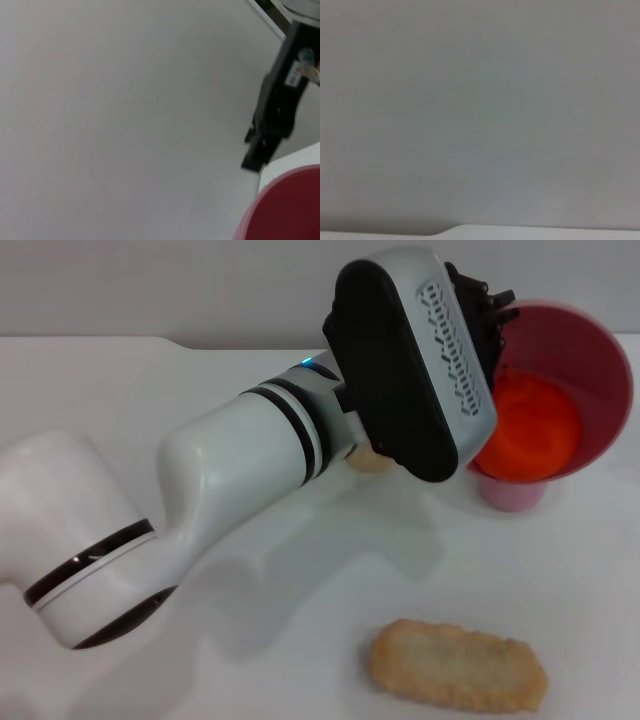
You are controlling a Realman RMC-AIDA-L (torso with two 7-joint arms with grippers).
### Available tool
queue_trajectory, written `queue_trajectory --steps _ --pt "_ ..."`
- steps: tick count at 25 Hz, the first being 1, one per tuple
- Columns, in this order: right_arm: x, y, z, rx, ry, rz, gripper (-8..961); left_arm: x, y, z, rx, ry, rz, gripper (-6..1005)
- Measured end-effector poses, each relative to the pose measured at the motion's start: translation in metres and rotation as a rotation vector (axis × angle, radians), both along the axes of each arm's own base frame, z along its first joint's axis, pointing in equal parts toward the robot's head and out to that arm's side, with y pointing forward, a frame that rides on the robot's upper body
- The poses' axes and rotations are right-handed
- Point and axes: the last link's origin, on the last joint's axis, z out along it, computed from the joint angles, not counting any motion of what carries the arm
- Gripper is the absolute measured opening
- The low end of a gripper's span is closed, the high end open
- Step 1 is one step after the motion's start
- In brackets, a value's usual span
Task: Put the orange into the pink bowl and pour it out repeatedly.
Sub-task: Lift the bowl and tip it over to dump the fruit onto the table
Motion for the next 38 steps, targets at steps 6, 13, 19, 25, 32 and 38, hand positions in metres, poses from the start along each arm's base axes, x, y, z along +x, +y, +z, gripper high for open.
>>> queue_trajectory --steps 6,13,19,25,32,38 --pt "0.009 -0.001 0.015 0.059 -0.012 -0.037 517 -0.002 0.001 -0.002 0.012 0.023 -0.017 42" --pt "0.022 -0.003 0.032 0.116 -0.025 -0.08 517 -0.001 -0.003 -0.003 0.04 0.044 -0.102 42" --pt "0.027 -0.006 0.036 0.126 -0.029 -0.101 517 -0.002 -0.01 -0.002 0.058 0.011 -0.198 42" --pt "0.029 -0.006 0.036 0.121 -0.032 -0.107 517 -0.006 -0.011 -0.003 0.078 0.019 -0.253 42" --pt "0.029 -0.006 0.034 0.11 -0.033 -0.111 517 -0.008 -0.019 0.005 0.117 -0.051 -0.346 42" --pt "0.027 -0.005 0.033 0.1 -0.035 -0.111 517 -0.009 -0.019 0.01 0.174 -0.022 -0.414 42"
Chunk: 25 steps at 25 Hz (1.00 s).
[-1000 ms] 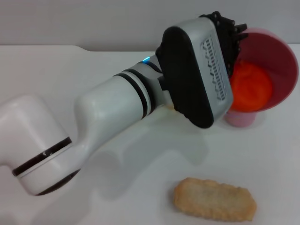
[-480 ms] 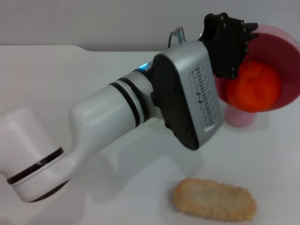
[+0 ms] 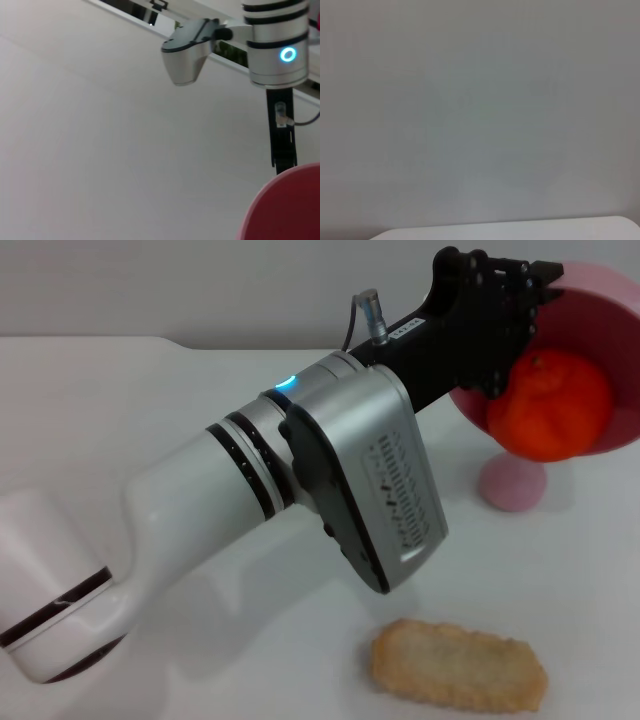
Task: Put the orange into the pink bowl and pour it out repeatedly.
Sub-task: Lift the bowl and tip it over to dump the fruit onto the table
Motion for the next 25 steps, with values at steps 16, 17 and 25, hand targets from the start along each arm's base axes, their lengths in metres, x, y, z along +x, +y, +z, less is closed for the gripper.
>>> queue_trajectory --steps 16,17,25 --pt "-0.001 0.001 -0.003 -0.02 -0.014 -0.005 516 -0.004 -0.002 -0.011 0.231 0.262 -0.171 42" --pt "-0.002 0.001 -0.004 -0.022 -0.016 -0.005 516 -0.004 -0.002 -0.012 0.248 0.283 -0.187 42" --pt "-0.002 0.002 -0.006 -0.029 -0.025 -0.006 516 -0.011 -0.008 -0.02 0.376 0.426 -0.307 42"
